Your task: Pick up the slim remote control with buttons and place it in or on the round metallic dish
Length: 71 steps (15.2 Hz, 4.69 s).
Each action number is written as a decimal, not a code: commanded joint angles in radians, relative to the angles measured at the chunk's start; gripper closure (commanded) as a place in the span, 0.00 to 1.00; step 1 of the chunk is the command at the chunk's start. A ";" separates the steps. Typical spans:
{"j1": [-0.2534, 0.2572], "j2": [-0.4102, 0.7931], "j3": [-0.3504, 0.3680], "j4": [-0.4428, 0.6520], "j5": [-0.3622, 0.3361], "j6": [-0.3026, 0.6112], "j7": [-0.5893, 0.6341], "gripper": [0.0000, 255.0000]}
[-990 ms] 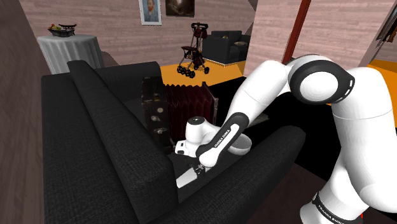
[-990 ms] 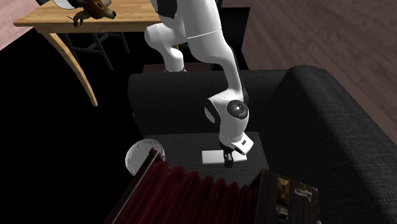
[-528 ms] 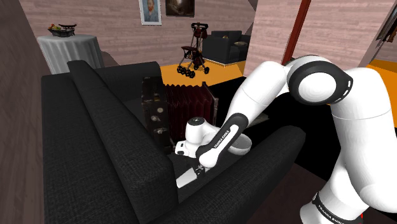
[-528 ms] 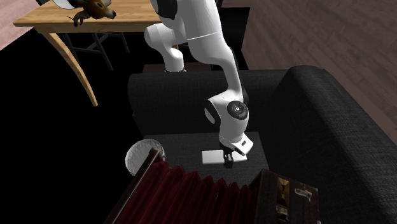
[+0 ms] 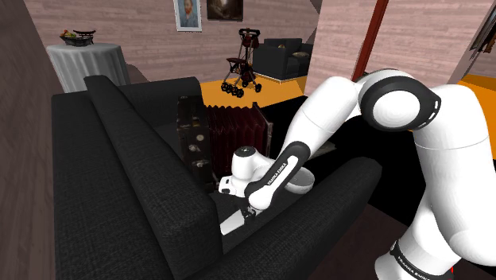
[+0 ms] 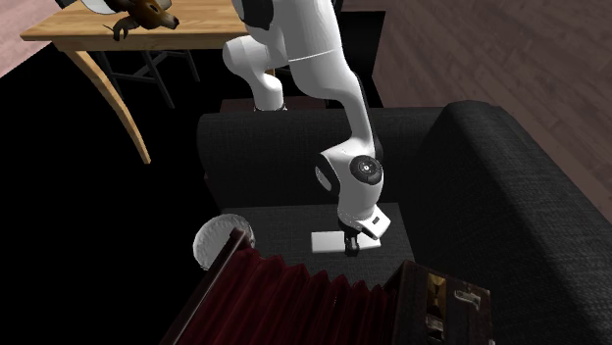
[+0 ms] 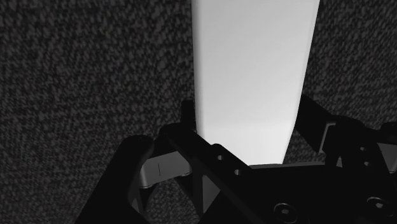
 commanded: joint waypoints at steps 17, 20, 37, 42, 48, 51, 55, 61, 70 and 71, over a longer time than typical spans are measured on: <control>-0.021 -0.183 0.028 -0.031 0.033 -0.152 -0.024 1.00; -0.025 -0.217 0.033 -0.031 0.041 -0.185 -0.029 1.00; -0.188 -0.400 -0.032 -0.192 0.101 -0.204 -0.301 1.00; -0.265 -0.430 -0.081 -0.233 0.118 -0.193 -0.440 1.00; -0.358 -0.438 -0.144 -0.242 0.136 -0.193 -0.610 1.00; -0.404 -0.430 -0.176 -0.230 0.146 -0.197 -0.696 1.00; -0.460 -0.411 -0.212 -0.203 0.159 -0.208 -0.798 1.00; -0.464 -0.341 -0.205 -0.210 0.179 -0.131 -0.812 1.00; -0.474 -0.242 -0.191 -0.206 0.207 -0.037 -0.832 1.00; -0.474 -0.242 -0.191 -0.206 0.207 -0.037 -0.833 1.00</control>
